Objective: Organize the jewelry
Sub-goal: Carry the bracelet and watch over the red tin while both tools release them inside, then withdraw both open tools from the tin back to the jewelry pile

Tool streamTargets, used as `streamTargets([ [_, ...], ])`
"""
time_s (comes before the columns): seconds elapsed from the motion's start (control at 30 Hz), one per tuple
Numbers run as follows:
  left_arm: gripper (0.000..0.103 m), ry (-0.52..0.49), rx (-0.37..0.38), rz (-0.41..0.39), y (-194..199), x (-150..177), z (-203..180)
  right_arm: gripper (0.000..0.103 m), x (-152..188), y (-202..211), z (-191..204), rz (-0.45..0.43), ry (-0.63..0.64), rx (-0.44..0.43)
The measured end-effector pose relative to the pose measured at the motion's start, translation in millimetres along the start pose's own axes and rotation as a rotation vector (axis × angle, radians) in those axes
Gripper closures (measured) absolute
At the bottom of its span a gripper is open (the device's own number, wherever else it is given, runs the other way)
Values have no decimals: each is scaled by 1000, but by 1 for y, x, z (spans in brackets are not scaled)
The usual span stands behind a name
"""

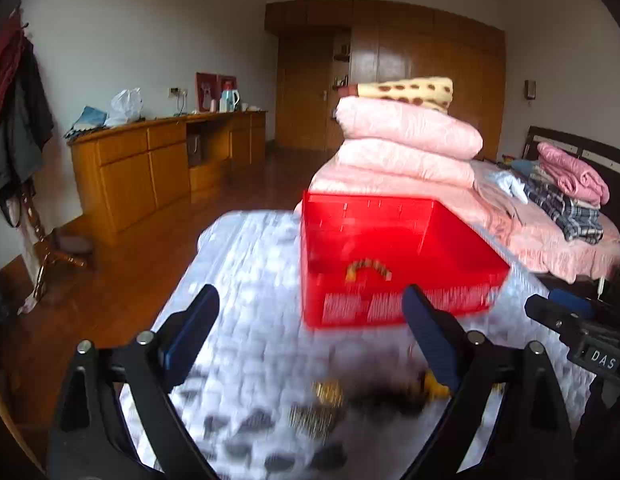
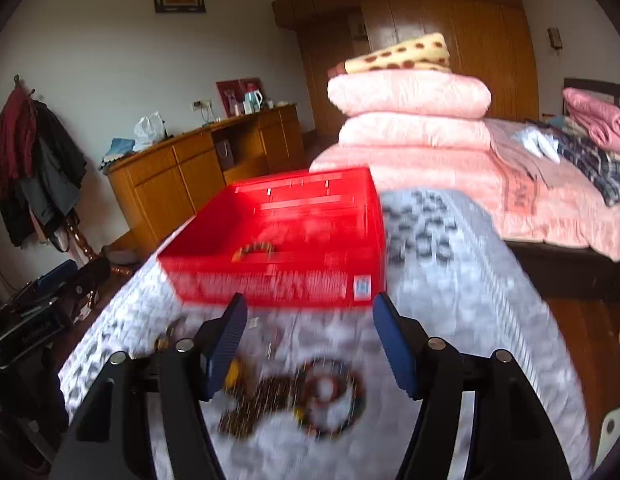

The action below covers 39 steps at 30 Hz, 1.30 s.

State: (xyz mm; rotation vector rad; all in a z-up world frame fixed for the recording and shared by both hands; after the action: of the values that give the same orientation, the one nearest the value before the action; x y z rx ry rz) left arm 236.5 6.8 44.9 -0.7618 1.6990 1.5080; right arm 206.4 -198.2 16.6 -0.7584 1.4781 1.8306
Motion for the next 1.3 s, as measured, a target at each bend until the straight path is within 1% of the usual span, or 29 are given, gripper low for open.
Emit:
streamTargets([
  [0.1,11,35,4,31,9,21,9,36,21,3,1,42,-9,-2],
  [0.2,11,59,-13,46,18,39,17,36,35,5,3,69,-8,13],
  [0.33,11,25,-44,61,26,58,16,36,50,7,2,93,-4,33],
  [0.57,11,3,-53,76,26,71,12,36,55,5,-5,117,-16,37],
  [0.77,11,3,-53,142,5,65,7,36,58,4,-3,124,-13,34],
  [0.83,16,-2,-59,185,-6,63,4,36,57,3,-2,129,-13,31],
  [0.87,25,-2,-55,206,-12,63,3,36,57,2,-2,131,-13,29],
  [0.97,33,17,-40,327,-37,65,3,36,56,1,-3,131,-15,21],
  [1.0,37,27,-32,353,-41,67,5,36,56,1,-4,132,-18,17],
  [1.07,39,49,-12,386,-47,68,7,36,55,0,-5,135,-21,10],
  [1.1,39,53,-10,388,-48,68,8,36,55,-1,-5,138,-22,7],
  [1.3,38,26,-35,412,-55,68,1,36,54,-4,-5,146,-25,3],
])
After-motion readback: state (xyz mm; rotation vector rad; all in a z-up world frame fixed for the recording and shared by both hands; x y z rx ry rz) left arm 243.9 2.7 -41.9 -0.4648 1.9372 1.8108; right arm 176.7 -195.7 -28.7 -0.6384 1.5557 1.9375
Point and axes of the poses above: each gripper's, at about its wrist camera, not at the fingertips, and y roughly against the way its jaws point, z to its left, x to its underside, the point moved 3 cm from there along -y, roughly the way its jaws point, and after that the axes turned 7 degrees about z, right-handed, at the moved point
